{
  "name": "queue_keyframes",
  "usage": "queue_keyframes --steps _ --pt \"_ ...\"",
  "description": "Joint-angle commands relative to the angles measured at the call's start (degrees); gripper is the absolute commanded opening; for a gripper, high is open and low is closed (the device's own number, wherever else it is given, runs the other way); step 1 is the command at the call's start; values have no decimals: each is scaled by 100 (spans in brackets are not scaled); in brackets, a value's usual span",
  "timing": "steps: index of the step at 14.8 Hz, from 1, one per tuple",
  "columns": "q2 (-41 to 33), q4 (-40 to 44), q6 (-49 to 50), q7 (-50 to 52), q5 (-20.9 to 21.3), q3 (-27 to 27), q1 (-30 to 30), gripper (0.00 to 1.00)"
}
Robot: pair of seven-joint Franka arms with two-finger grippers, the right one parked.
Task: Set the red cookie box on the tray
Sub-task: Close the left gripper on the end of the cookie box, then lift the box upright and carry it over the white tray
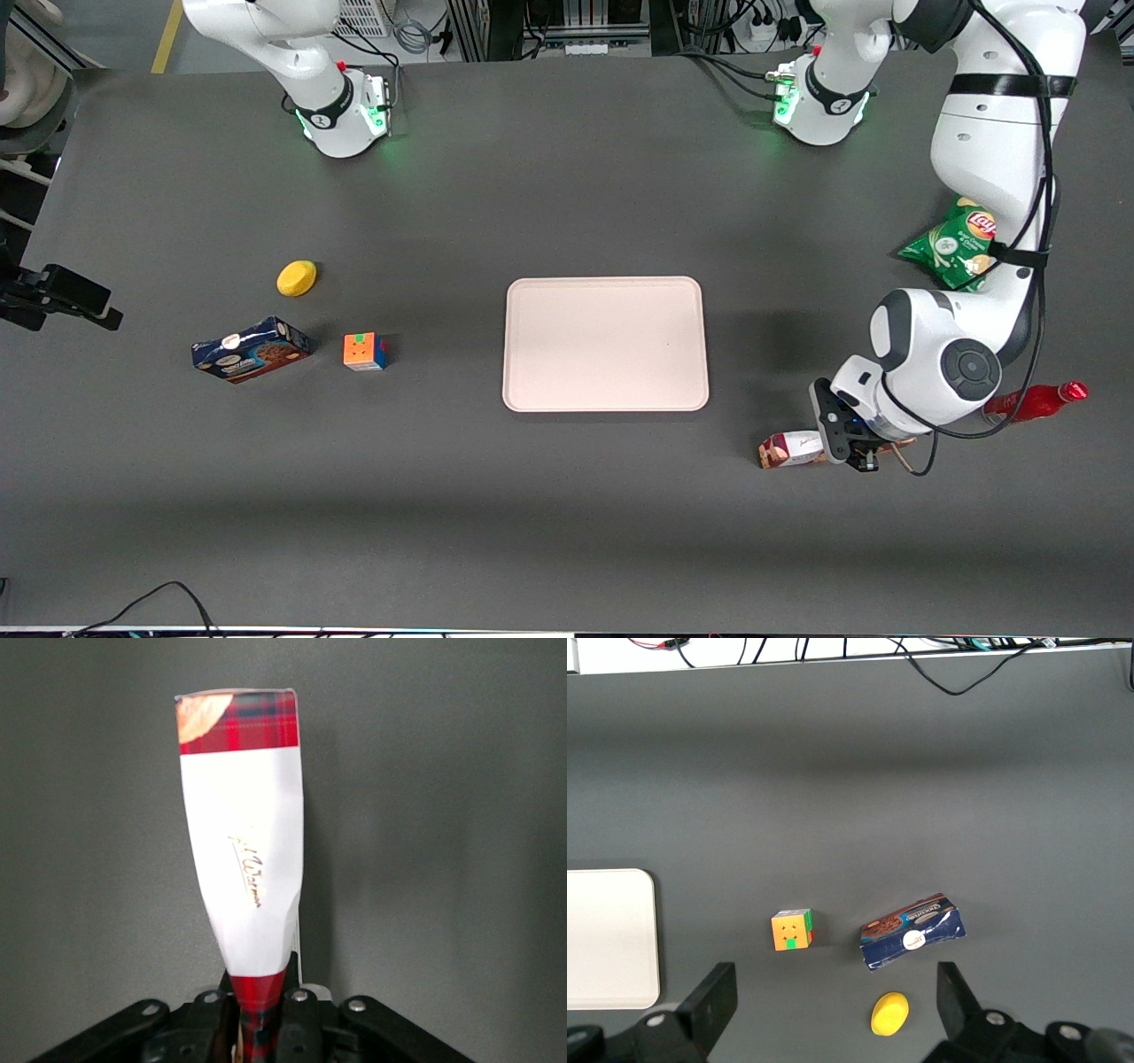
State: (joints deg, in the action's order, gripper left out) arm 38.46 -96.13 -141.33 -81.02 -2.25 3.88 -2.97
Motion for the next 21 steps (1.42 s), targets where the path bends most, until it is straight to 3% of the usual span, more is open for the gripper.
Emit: queue_keyframes --steps 1,5,9,16,21 --pt "74 147 61 60 -118 -54 -90 0" --pt "-180 164 437 384 -538 -89 -133 0" --pt "-812 156 1149 1805 -689 -334 -432 0" --pt "-1991 94 2293 5732 -601 -353 -994 0" --pt "-2387 -493 2067 8248 -295 -283 -1820 0"
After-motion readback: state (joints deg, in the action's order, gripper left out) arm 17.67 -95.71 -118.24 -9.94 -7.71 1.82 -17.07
